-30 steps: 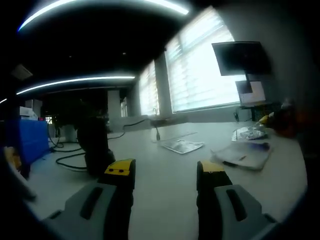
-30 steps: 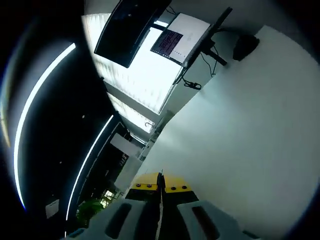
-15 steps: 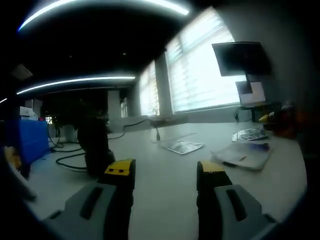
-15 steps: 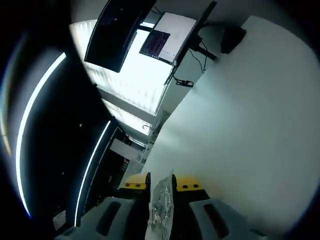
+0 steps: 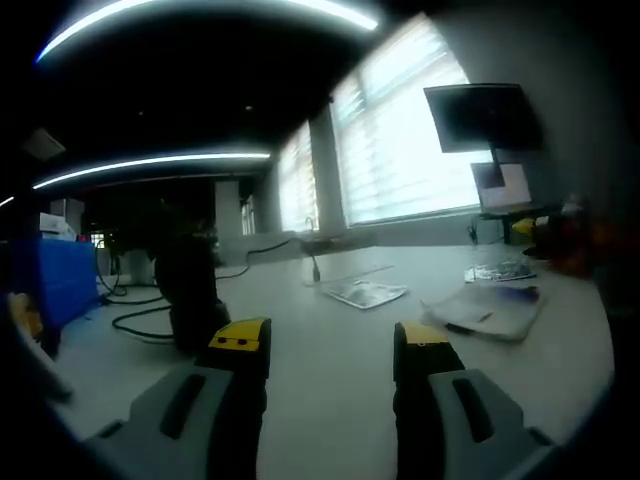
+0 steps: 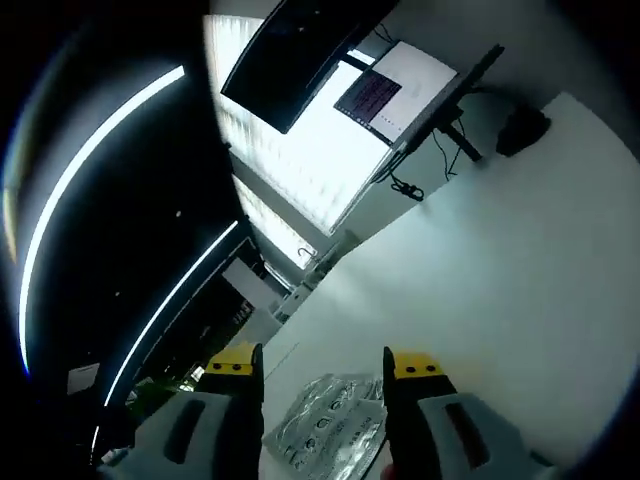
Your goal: Clip sheet goods on table flip sheet goods clip sheet goods scan sheet goods put sheet goods back to table
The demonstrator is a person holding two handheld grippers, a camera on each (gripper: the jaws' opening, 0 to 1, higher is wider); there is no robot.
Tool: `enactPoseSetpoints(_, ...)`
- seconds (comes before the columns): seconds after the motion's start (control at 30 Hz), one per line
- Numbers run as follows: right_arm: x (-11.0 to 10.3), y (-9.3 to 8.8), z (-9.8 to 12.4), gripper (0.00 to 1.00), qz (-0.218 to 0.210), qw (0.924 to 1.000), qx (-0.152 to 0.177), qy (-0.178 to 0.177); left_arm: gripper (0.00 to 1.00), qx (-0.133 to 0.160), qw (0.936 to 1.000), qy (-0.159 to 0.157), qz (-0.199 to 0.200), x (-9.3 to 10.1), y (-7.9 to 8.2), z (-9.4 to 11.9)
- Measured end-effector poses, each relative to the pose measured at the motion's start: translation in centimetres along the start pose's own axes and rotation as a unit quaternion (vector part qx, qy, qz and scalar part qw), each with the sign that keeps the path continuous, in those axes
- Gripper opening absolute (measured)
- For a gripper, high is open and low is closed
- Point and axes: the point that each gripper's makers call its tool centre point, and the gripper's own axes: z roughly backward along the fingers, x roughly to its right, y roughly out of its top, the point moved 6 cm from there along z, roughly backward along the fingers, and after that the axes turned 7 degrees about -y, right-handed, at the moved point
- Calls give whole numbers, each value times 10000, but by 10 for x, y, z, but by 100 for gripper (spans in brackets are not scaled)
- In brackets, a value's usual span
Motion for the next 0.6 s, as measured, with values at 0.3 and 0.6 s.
enactPoseSetpoints(0.3, -20, -4, 7, 56, 439, 9984, 7, 367, 42, -9, 10000, -4, -7, 0, 0, 0)
enactPoseSetpoints(0.6, -37, -12, 6, 57, 1244, 9887, -155, 824, 42, -18, 10000, -13, -4, 0, 0, 0)
